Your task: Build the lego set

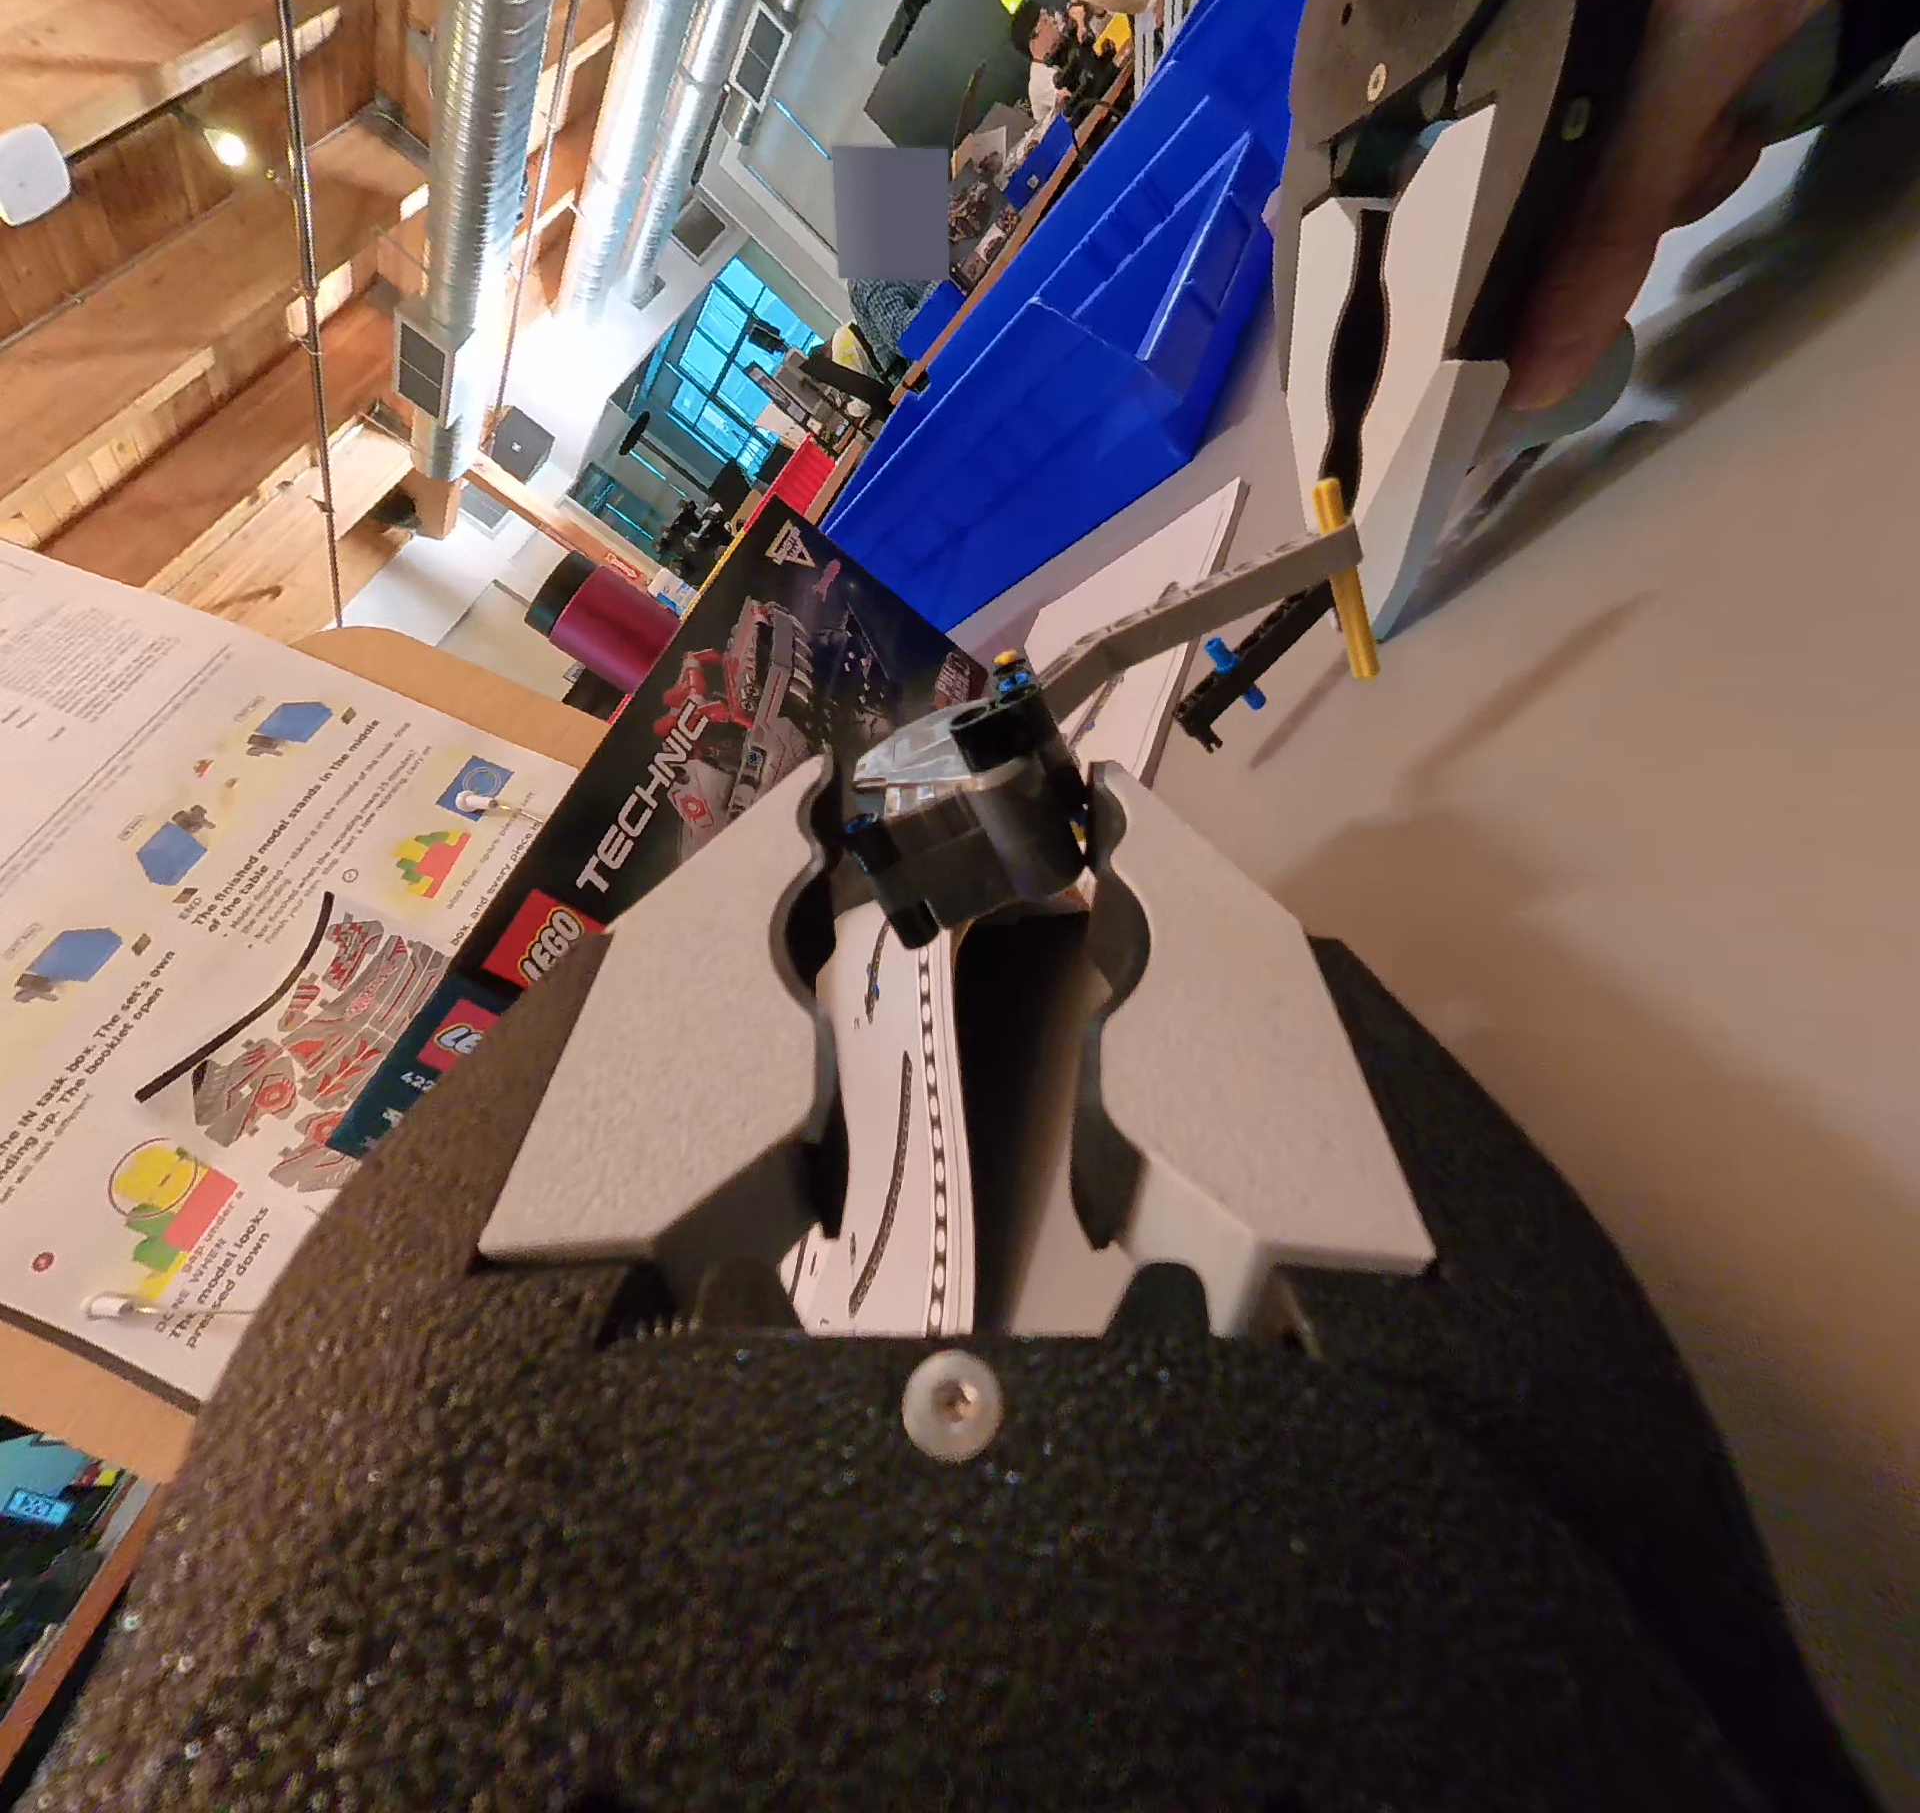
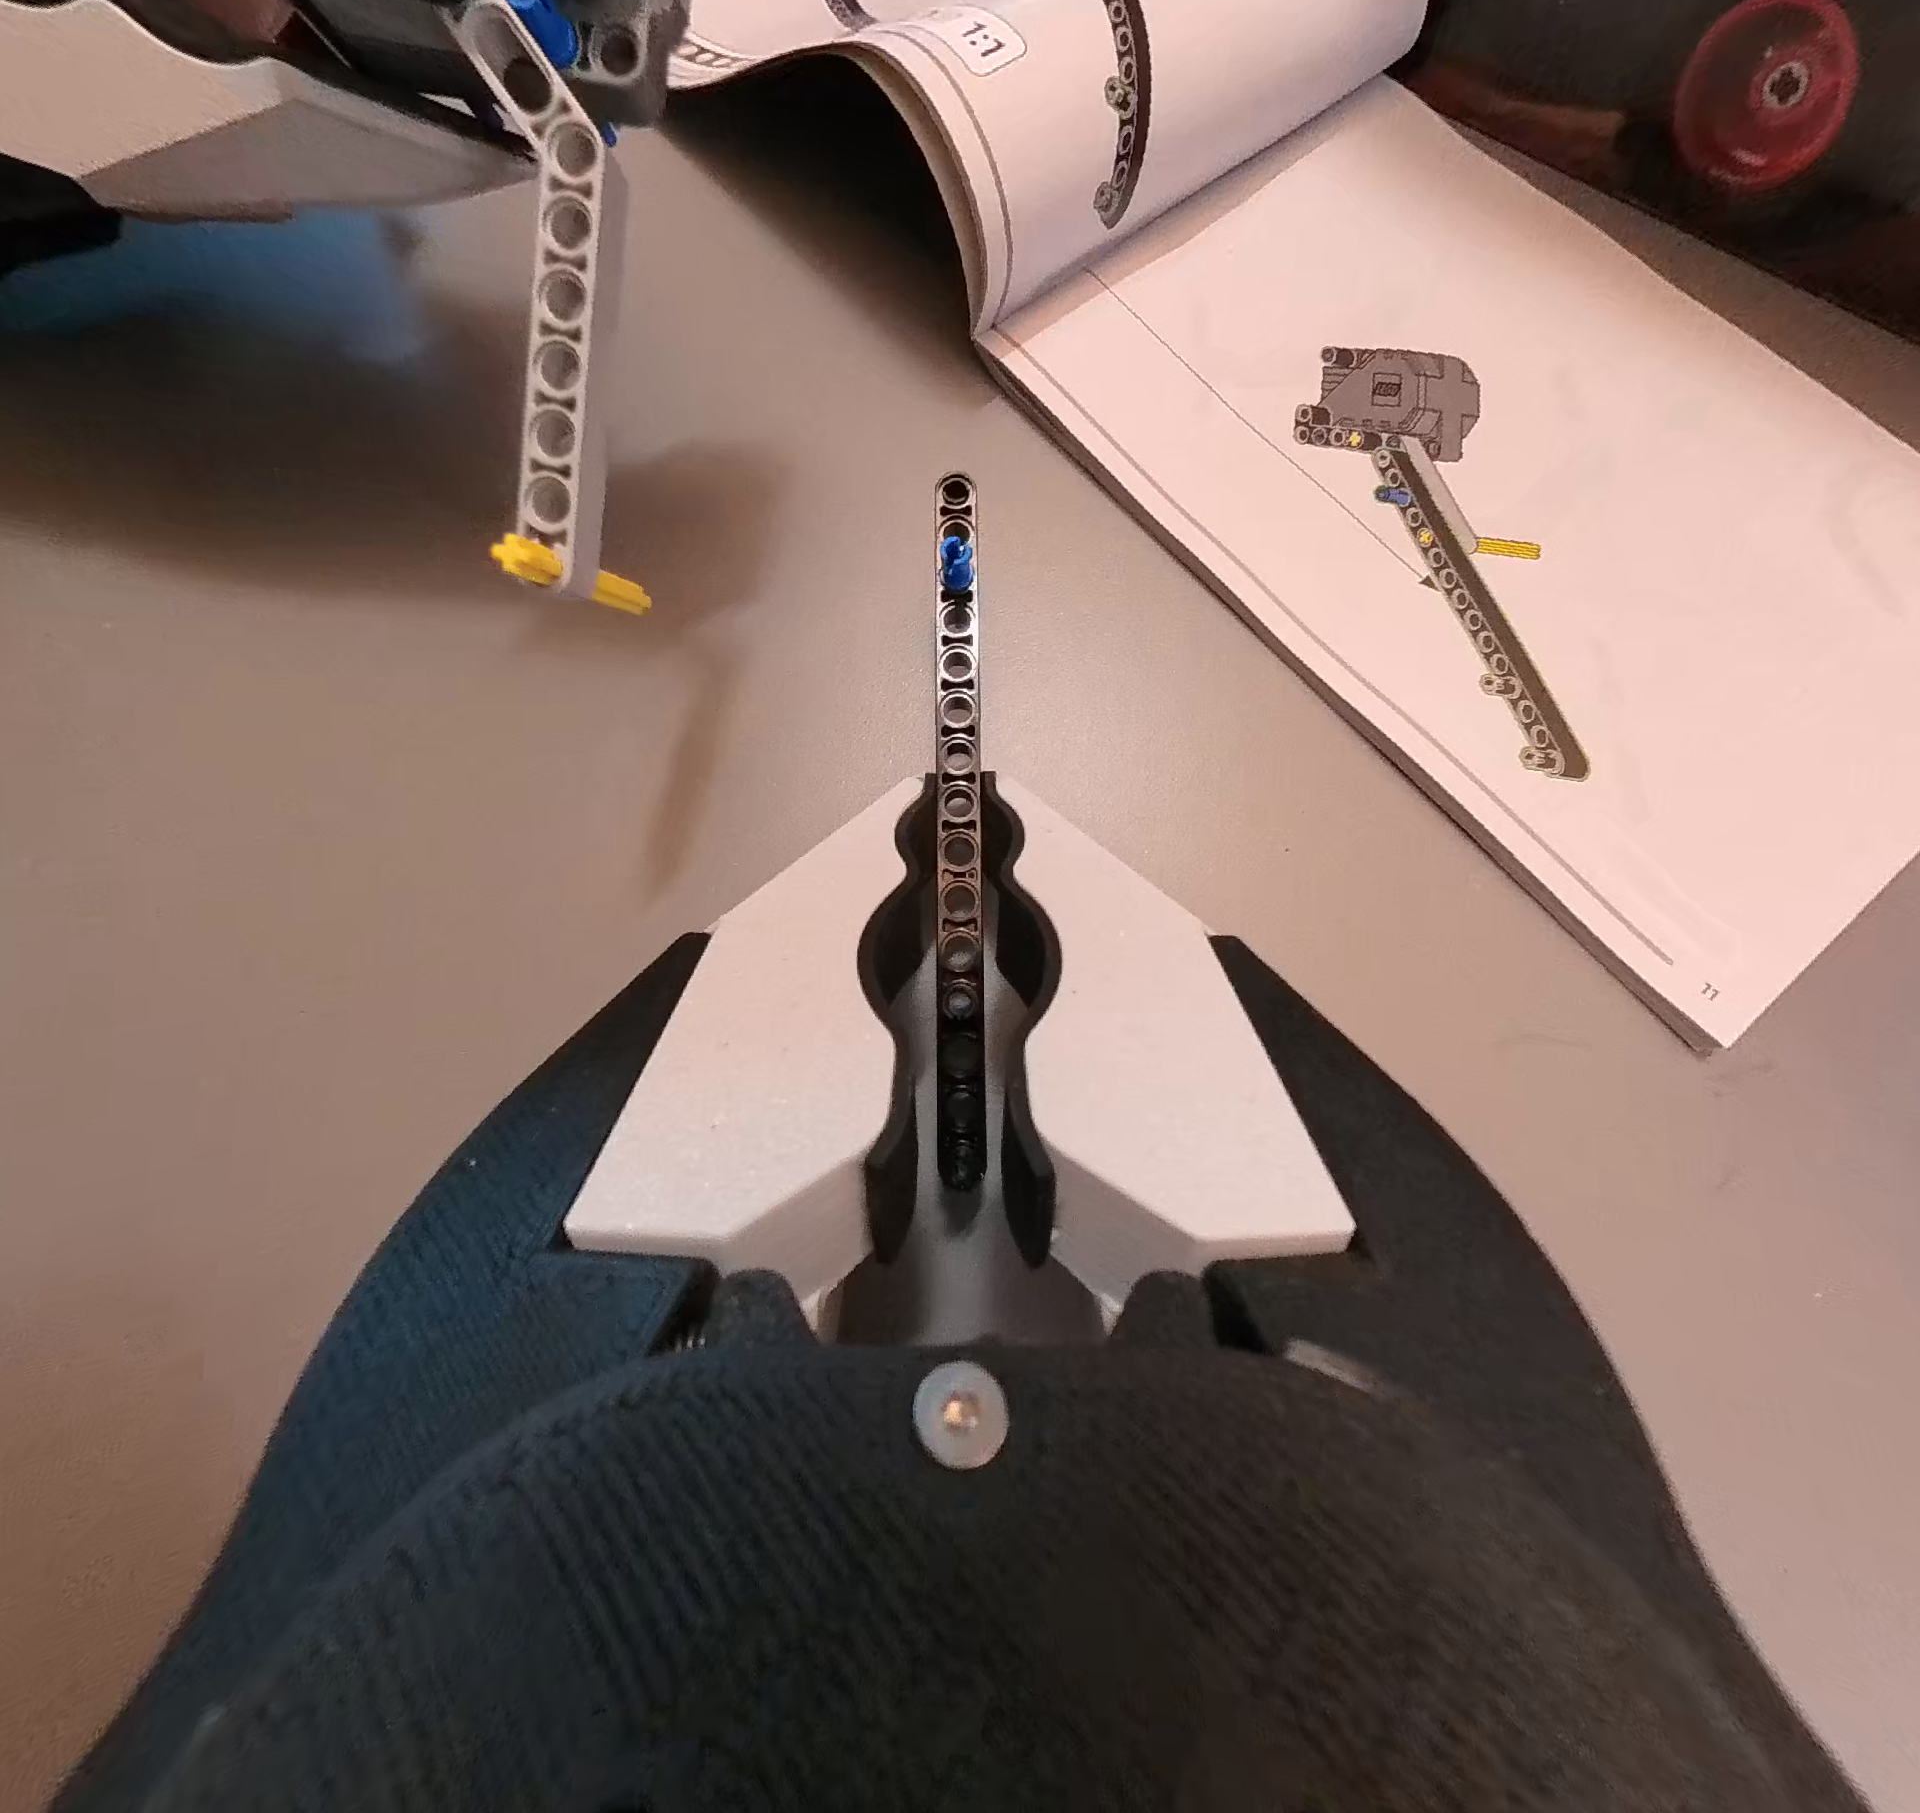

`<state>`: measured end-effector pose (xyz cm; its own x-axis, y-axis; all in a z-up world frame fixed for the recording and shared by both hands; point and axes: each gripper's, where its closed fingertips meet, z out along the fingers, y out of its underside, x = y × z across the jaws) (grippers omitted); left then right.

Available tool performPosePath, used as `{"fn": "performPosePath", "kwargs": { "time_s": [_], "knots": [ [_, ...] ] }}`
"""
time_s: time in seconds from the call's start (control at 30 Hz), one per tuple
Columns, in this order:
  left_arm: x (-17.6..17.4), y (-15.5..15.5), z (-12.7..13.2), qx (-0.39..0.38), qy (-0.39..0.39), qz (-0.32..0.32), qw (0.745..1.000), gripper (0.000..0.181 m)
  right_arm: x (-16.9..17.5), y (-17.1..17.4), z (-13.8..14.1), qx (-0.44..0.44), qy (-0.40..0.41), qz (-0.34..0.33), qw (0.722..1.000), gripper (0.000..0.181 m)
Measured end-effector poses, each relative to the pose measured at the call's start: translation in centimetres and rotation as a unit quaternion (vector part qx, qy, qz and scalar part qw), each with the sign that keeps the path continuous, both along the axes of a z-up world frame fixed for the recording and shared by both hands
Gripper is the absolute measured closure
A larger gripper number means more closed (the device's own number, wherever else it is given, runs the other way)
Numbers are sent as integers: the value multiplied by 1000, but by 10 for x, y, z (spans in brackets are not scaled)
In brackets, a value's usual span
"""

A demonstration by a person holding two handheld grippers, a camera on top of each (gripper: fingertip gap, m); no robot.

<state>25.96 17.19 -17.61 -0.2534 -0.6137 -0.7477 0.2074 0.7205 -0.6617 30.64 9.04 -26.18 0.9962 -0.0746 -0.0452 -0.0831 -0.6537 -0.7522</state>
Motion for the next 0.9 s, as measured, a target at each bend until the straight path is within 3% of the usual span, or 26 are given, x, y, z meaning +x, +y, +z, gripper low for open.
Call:
{"fn": "performPosePath", "kwargs": {
  "time_s": [0.67,0.9],
  "knots": [
    [1,-2,-4,12,4,2,1000,137,-1,0,0,0,-3,2,1000,176],
    [1,-2,-6,12,6,3,1000,137,-7,1,1,3,7,23,1000,163]
  ]
}}
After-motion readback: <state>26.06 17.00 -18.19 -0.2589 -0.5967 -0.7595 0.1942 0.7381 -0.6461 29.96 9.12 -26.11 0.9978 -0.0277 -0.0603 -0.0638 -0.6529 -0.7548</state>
